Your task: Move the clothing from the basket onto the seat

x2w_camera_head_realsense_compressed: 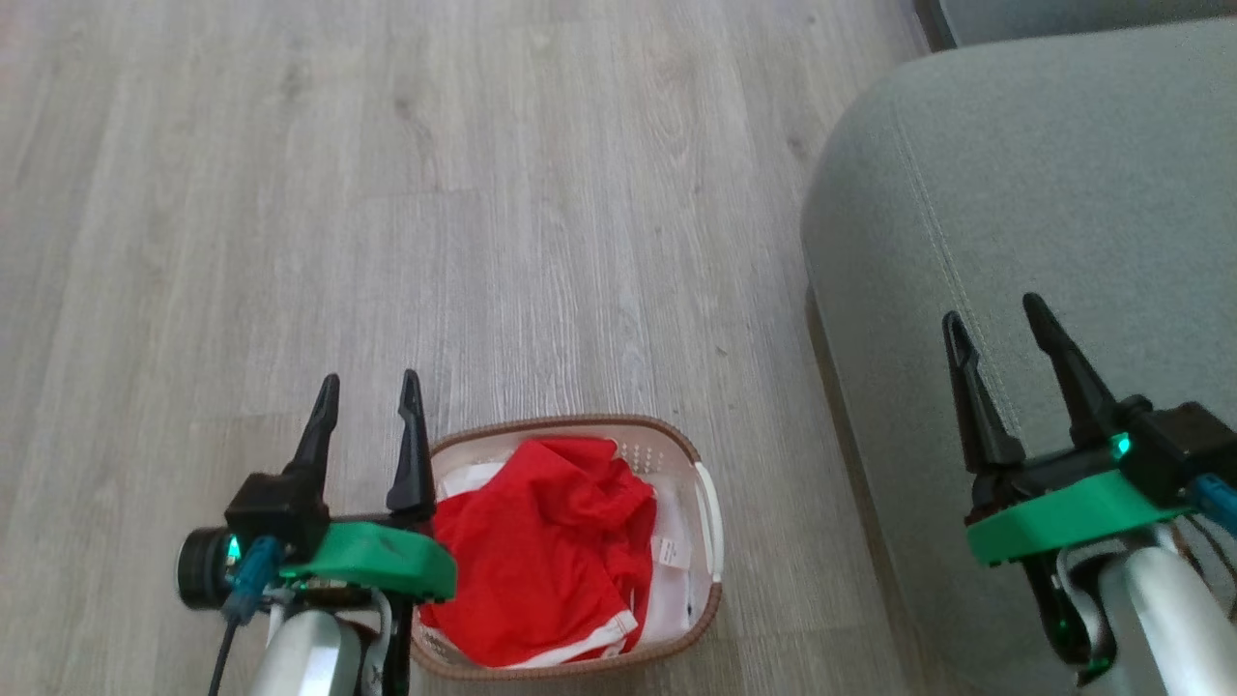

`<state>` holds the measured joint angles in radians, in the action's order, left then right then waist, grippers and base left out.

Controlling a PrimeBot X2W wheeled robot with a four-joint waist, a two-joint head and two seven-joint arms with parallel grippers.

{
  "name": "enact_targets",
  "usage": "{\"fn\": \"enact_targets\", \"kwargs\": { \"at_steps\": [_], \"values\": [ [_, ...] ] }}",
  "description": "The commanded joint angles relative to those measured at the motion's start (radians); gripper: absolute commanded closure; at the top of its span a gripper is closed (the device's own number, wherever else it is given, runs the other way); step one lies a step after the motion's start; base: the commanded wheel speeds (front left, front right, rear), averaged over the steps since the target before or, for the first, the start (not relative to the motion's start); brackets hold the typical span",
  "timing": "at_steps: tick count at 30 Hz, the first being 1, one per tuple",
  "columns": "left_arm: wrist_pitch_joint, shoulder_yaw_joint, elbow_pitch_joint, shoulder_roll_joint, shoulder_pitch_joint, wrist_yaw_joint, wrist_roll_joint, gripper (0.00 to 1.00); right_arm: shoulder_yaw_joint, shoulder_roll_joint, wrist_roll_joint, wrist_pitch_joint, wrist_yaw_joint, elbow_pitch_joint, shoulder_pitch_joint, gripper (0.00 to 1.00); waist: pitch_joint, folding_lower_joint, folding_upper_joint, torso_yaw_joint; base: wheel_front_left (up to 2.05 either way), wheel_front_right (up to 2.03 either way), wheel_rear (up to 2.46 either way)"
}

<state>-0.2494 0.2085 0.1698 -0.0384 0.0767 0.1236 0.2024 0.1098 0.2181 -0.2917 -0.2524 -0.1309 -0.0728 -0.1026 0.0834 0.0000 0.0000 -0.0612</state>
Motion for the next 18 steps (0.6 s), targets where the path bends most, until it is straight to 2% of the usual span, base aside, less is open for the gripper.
{"fn": "enact_targets", "kwargs": {
  "at_steps": [1, 18],
  "values": [
    [-0.012, -0.03, -0.027, -0.012, 0.051, 0.005, 0.006, 0.0, 0.016, 0.019, -0.007, -0.009, 0.0, 0.037, -0.04, 0.0, 0.012, 0.0, 0.0, -0.01, 0.0, 0.0, 0.0],
    [-0.012, -0.013, 0.073, -0.012, 0.172, 0.026, 0.011, 0.0, -0.002, 0.044, -0.093, -0.009, 0.0, 0.116, -0.141, 0.0, 0.203, 0.0, 0.0, -0.074, 0.0, 0.0, 0.0]
  ]
}}
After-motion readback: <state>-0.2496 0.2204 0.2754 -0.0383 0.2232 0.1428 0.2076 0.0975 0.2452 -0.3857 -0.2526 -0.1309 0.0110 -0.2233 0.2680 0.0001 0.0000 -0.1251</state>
